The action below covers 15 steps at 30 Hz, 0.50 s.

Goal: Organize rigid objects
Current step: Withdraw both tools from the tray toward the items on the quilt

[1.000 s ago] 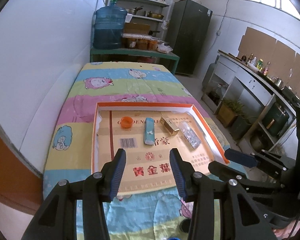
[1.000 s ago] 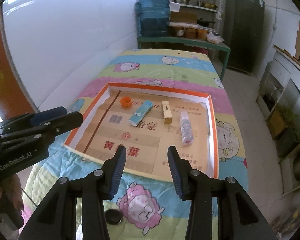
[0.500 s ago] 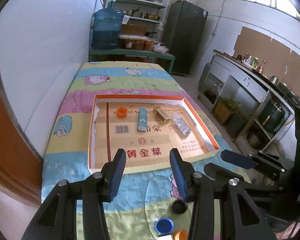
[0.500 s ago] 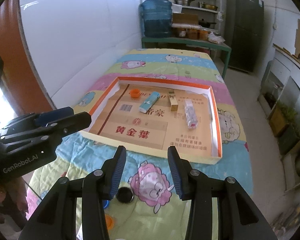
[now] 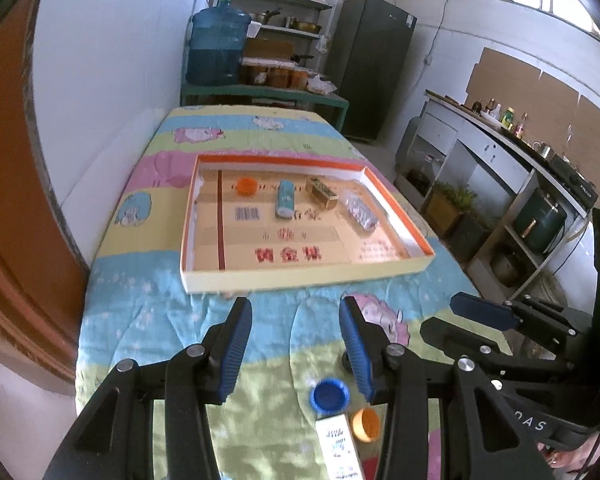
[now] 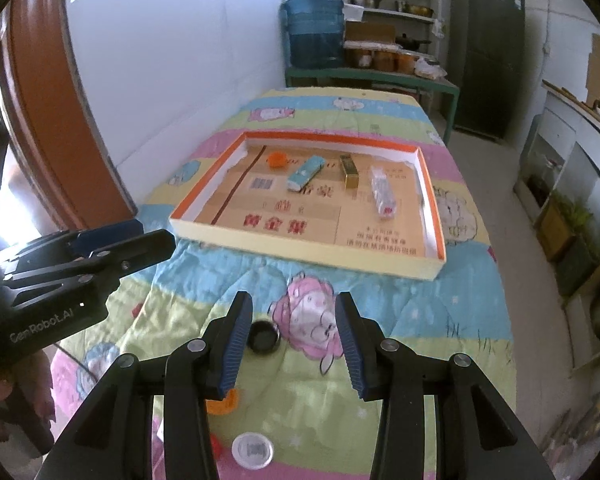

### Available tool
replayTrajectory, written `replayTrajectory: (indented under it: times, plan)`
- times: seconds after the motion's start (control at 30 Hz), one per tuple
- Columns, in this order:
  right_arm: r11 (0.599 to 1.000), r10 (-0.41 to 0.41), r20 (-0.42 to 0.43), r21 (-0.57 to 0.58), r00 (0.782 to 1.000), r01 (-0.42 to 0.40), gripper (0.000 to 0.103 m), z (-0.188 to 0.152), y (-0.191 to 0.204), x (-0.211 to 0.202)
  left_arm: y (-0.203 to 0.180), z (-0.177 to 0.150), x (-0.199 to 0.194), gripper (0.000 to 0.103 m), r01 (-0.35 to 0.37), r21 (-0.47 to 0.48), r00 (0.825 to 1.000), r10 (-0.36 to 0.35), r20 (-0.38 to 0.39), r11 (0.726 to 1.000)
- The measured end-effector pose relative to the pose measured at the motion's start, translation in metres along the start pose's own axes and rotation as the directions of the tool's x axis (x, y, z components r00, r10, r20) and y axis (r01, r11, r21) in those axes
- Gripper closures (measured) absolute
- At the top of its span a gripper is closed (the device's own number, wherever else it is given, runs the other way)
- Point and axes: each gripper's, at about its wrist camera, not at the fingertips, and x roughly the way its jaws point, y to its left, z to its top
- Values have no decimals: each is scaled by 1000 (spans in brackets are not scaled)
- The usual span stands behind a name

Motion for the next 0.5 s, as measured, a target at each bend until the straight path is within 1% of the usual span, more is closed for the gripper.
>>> replayTrajectory:
  times: [0.3, 0.5]
  plan:
    - [1000, 5, -20, 3, 1000, -5, 59, -29, 6, -3, 0, -32, -6, 58, 23, -14, 999, -23, -24, 1000]
    - [1000, 8, -36, 16, 999, -7, 59, -48, 10, -4, -6, -57, -2, 58, 46, -16, 996, -48, -72, 999]
